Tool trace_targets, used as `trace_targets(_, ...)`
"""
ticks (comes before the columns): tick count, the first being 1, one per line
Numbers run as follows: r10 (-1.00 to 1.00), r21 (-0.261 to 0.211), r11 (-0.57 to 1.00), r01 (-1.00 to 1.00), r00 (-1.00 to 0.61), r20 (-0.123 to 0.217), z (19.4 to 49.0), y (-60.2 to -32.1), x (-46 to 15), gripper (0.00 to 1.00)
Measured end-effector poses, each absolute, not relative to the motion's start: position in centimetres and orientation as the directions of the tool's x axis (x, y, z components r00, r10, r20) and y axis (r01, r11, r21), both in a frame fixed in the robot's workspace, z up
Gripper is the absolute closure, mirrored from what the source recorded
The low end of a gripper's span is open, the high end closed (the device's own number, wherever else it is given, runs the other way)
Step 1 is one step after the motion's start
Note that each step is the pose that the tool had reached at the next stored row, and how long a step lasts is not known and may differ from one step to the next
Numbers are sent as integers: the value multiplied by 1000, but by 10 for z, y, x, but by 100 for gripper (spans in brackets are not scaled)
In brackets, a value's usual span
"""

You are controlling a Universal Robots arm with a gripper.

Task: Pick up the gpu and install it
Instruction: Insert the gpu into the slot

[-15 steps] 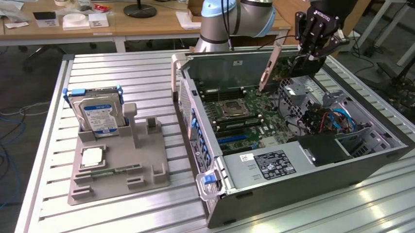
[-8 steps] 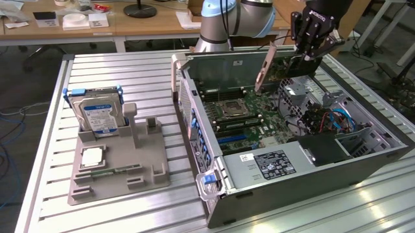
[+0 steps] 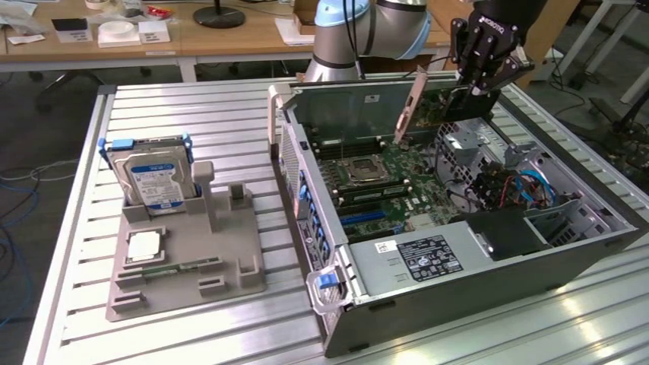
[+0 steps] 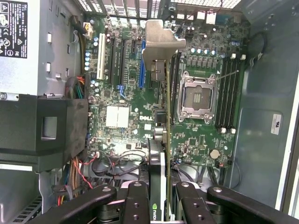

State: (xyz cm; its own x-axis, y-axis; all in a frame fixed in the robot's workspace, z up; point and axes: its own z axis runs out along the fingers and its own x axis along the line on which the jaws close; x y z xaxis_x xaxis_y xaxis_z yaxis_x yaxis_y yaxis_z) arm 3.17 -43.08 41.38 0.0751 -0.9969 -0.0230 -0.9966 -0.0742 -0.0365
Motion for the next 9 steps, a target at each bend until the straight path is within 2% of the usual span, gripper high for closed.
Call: trace_targets(9,-997,-36,-74,-997,75,-23,412,-431,32,73)
